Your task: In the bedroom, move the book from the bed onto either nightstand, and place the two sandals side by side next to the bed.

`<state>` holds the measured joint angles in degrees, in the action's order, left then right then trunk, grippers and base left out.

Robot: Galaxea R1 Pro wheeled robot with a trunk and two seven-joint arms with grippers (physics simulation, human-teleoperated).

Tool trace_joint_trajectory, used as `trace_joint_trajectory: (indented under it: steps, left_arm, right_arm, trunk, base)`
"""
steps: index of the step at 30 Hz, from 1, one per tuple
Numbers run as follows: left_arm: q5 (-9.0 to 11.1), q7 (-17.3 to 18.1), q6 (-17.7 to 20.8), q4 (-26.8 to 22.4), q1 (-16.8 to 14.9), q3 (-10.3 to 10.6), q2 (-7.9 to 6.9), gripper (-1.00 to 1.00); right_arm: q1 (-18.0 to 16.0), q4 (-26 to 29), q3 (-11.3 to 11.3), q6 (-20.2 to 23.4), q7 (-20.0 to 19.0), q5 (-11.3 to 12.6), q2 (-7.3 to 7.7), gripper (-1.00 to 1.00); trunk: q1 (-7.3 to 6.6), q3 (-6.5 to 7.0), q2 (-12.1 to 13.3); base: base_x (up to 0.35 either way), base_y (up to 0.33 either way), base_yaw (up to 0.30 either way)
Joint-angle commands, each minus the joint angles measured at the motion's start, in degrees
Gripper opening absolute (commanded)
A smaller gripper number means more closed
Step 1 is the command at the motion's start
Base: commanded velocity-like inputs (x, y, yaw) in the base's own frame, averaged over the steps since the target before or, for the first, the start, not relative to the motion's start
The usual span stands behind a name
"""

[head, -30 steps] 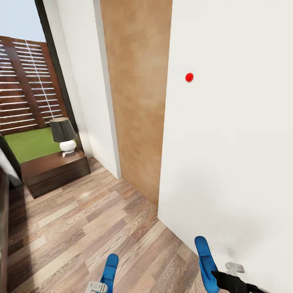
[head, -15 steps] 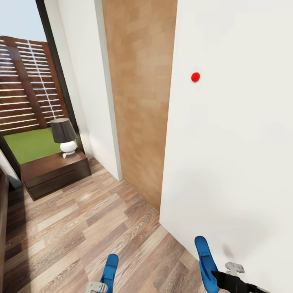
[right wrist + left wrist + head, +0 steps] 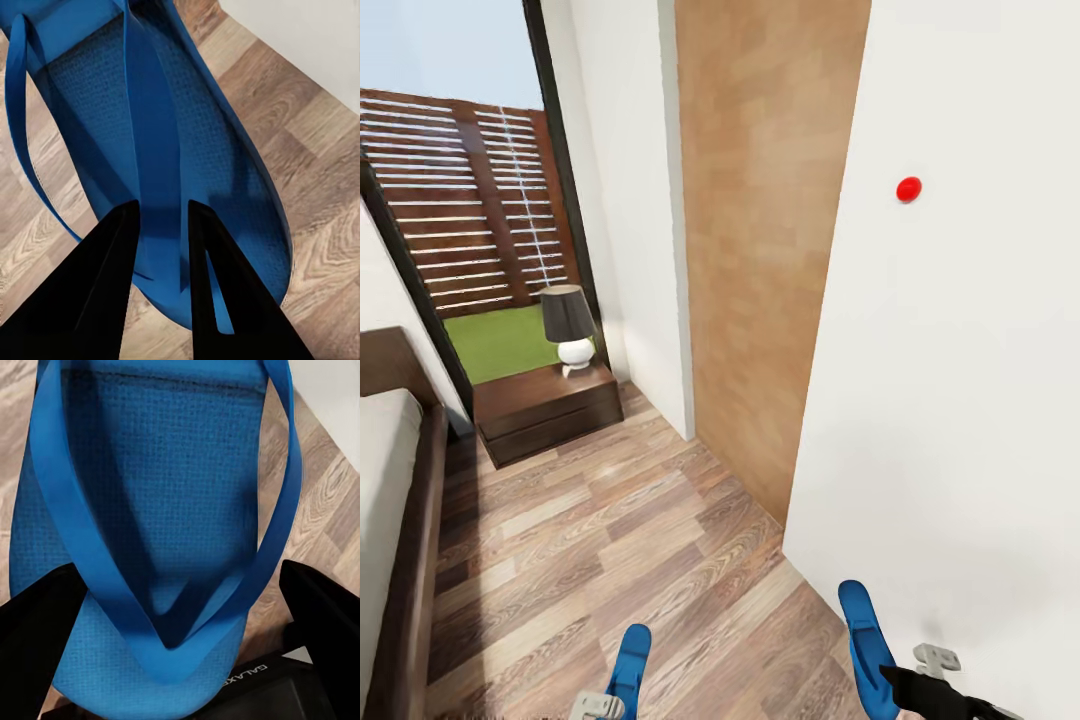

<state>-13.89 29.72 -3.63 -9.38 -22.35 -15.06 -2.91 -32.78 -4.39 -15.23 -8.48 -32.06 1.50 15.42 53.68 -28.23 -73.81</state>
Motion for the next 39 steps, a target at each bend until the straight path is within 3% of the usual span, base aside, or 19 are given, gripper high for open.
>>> trace_joint_trajectory:
  steps: [1, 11, 21, 30, 39]
  left_arm:
    - [-0.6, 0.2, -0.4, 0.1, -0.1, -0.4, 0.01, -1.00]
    - [-0.6, 0.1, -0.4, 0.1, -0.1, -0.4, 0.01, -1.00]
    - [-0.6, 0.2, -0.4, 0.1, -0.1, -0.4, 0.01, -1.00]
    - [-0.6, 0.2, -0.4, 0.1, -0.1, -0.4, 0.01, -1.00]
    - [-0.6, 0.2, -0.4, 0.1, -0.1, -0.4, 0.01, -1.00]
  right_arm:
    - [-0.1, -0.3, -0.1, -0.3, -0.4, 0.3, 0.05, -1.00]
    - [-0.1, -0.3, -0.1, -0.3, -0.4, 0.3, 0.05, -1.00]
    - [-0.1, -0.3, -0.1, -0.3, -0.4, 0.3, 0.05, -1.00]
    - [-0.1, -0.3, -0.1, -0.3, -0.4, 0.3, 0.05, -1.00]
    - [-0.1, -0.3, -0.1, -0.3, -0.4, 0.3, 0.05, -1.00]
  trunk:
    - [0.00, -0.06, 0.0]
    - [0.00, -0.06, 0.0]
    - [0.00, -0.06, 0.0]
    - [0.00, -0.06, 0.0]
    - [0.00, -0.06, 0.0]
  base:
    - [0.000, 0.000, 0.293]
    - [0.062, 0.000, 0.259]
    - [0.312, 0.000, 0.010]
    - [0.057, 0.000, 0.000]
    - [0.280, 0.000, 0.000]
